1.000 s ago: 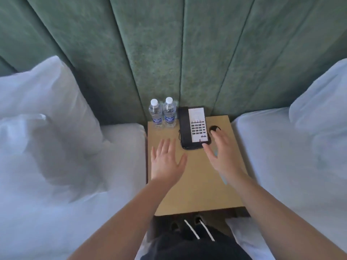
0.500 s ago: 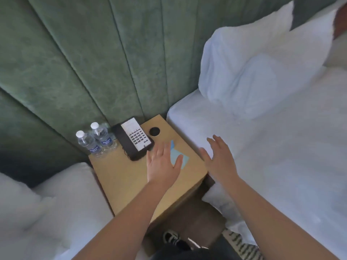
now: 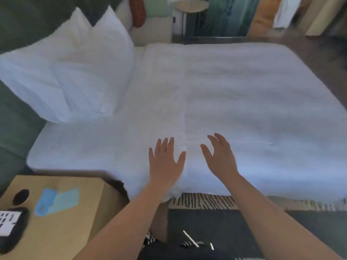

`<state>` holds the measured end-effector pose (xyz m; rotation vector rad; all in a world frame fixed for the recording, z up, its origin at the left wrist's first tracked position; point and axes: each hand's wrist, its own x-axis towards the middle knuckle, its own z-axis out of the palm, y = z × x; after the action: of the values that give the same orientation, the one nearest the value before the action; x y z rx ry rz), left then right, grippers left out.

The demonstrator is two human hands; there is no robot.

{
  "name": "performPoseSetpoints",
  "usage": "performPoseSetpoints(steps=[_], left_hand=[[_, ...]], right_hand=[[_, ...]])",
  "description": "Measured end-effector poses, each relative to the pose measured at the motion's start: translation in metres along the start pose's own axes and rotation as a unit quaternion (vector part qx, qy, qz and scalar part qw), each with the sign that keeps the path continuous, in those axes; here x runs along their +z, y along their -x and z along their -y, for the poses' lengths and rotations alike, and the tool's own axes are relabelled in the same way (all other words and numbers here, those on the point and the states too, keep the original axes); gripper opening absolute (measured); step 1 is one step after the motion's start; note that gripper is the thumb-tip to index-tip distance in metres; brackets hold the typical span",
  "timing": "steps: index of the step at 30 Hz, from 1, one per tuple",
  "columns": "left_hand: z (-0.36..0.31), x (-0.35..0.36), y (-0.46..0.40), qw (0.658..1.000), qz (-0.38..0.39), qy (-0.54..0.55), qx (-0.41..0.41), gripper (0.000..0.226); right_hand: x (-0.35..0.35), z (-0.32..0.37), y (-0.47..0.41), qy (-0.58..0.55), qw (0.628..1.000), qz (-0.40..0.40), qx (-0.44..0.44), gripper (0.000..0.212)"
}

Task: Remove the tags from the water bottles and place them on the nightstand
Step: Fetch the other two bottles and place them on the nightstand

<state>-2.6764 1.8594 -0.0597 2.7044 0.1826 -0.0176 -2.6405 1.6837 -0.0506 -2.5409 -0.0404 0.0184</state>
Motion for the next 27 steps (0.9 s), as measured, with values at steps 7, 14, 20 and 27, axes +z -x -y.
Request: performPoseSetpoints(steps=[7,14,20,27], left_hand=[[-0.183,0.081,-0.012,0.969,0.103,-0.029,0.221,0.068],[-0.339,0.153,0.019,0.898,0.191,-0.047,0.394,0.071],[-0.444,0.217,0.033,0.84,0.232,-0.071,0.486,0.072],[-0.582,0.3,0.003,0.796,0.248,-0.088,0.545,0.077]], right_hand=[[-0.099,-0.16,0.059,0.007,0.971,-0.127,0.201,0.055],[-0.162,-0.272,0.138,-0.006,0.897,-0.224,0.38,0.052],[-0.2,-0.349,0.167,-0.019,0.832,-0.265,0.487,0.053],[-0.268,-0.466,0.14,-0.037,0.789,-0.302,0.534,0.054]])
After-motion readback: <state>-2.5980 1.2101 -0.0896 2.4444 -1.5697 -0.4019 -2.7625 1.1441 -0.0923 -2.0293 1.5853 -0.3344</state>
